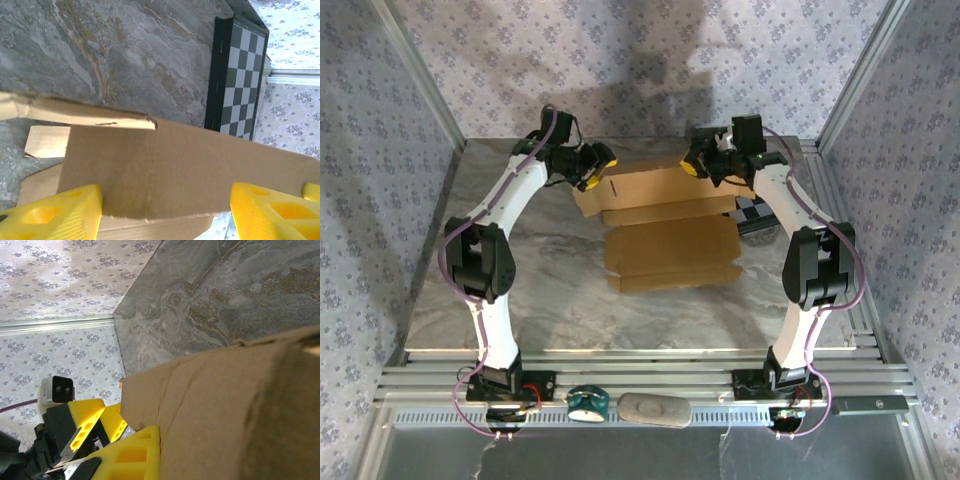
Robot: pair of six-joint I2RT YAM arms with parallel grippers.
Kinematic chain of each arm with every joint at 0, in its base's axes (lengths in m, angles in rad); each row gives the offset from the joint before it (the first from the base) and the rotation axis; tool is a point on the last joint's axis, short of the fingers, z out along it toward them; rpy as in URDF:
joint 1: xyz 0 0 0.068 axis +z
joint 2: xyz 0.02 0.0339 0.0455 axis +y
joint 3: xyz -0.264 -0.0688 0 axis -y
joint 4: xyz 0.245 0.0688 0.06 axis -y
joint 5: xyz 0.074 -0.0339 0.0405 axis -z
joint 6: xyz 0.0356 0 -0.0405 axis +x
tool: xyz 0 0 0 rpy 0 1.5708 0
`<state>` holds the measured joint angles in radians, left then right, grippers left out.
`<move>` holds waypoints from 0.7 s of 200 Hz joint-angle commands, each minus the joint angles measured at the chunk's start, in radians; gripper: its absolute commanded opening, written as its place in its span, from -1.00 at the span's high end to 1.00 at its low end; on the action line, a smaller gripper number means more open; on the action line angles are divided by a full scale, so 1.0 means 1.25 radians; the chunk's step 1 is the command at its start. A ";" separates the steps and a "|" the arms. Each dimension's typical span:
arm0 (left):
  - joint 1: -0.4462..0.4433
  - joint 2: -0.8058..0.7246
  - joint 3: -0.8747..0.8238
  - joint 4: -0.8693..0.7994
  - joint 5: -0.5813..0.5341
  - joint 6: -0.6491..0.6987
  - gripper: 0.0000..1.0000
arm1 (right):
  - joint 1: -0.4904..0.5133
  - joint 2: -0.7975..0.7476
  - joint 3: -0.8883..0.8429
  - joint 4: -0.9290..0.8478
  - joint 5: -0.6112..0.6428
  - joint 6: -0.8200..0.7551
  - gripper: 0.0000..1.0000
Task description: Fold the paper box
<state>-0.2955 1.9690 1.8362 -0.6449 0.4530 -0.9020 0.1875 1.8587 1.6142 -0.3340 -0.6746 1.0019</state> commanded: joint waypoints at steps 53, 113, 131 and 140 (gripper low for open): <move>0.002 0.033 0.077 0.019 0.027 0.007 -0.29 | -0.009 -0.002 0.012 0.014 -0.037 0.016 1.00; -0.003 0.024 0.035 0.026 0.042 -0.005 -0.27 | -0.018 0.010 0.016 0.030 -0.047 0.045 1.00; -0.003 0.010 -0.003 0.063 0.057 -0.037 -0.26 | -0.017 0.016 0.021 0.031 -0.055 0.049 1.00; -0.004 0.002 -0.029 0.093 0.065 -0.059 -0.25 | -0.017 0.016 0.020 0.030 -0.057 0.049 1.00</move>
<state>-0.2947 2.0045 1.8660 -0.5991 0.4904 -0.9207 0.1722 1.8664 1.6146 -0.3210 -0.7124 1.0500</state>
